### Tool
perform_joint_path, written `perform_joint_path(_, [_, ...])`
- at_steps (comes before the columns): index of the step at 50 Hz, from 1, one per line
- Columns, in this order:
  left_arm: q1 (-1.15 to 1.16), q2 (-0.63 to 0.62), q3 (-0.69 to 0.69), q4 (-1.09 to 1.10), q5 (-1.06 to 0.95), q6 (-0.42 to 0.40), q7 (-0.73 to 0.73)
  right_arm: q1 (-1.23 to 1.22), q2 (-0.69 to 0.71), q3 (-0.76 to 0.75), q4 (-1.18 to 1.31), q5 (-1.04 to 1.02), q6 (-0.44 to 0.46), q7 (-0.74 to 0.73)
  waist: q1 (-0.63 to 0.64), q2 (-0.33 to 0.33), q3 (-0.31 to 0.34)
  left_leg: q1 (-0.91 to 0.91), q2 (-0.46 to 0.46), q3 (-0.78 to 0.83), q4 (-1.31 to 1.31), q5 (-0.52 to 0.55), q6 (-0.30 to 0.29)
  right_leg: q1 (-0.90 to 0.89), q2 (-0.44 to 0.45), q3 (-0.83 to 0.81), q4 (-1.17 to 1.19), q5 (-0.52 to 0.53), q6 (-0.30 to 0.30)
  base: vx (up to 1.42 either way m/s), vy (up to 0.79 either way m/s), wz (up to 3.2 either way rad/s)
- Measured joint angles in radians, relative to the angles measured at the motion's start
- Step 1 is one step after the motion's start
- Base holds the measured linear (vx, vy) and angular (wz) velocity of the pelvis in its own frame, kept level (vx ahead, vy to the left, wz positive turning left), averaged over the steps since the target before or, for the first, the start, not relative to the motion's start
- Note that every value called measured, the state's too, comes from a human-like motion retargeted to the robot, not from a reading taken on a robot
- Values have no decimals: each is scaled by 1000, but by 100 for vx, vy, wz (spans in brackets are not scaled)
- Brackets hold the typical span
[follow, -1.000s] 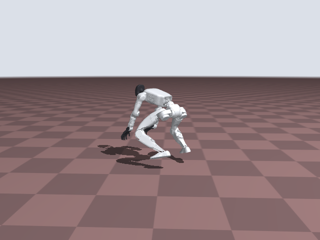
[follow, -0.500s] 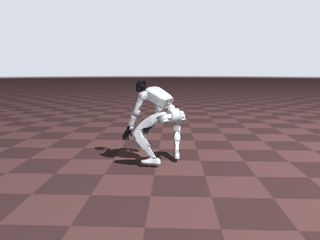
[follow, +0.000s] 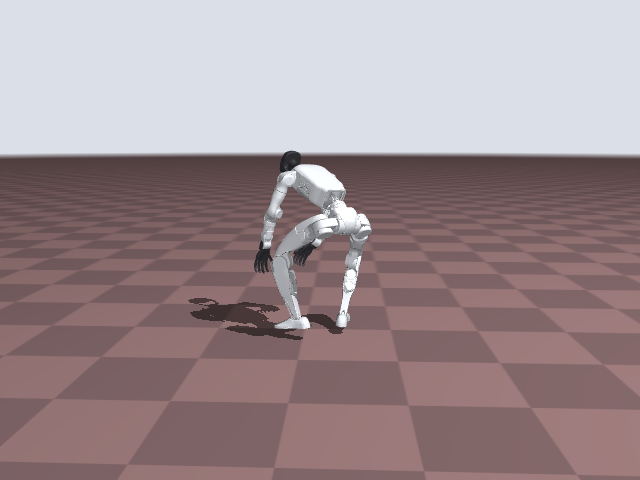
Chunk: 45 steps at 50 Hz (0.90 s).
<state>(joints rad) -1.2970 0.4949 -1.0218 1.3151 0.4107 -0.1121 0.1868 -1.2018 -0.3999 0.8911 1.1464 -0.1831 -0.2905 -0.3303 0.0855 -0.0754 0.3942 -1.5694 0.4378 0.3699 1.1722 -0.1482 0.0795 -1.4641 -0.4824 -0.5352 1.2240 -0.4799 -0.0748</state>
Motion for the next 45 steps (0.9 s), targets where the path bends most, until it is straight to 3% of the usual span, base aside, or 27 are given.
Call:
perform_joint_path(13, [448,-57,212,-177,-121,11,-101,489,-25,-165,-12,106,89,204,66,25,-245,279,-162,-37,-66,-283,8,203,168,97,-159,-22,-14,11,8,-79])
perform_joint_path(23, [738,-88,360,-141,-178,12,-151,778,-20,-294,28,149,129,292,-2,21,-429,467,-286,-26,-212,-472,65,274,198,193,-193,-37,3,12,20,-66])
perform_joint_path(28, [850,-99,419,-97,-179,12,-152,865,-22,-340,33,157,129,298,-49,24,-502,514,-316,-4,-242,-515,104,291,196,224,-134,-83,-11,5,22,-59])
perform_joint_path(35, [976,-109,481,-54,-181,10,-154,934,-28,-350,20,147,123,306,-105,24,-554,586,-374,3,-277,-531,142,370,225,303,-48,-173,22,2,15,-32])
perform_joint_path(45, [1060,-128,537,-49,-223,9,-169,976,-35,-336,-8,103,132,320,-64,40,-615,604,-358,-18,-278,-514,157,476,333,341,-178,-193,-6,-3,2,-46])
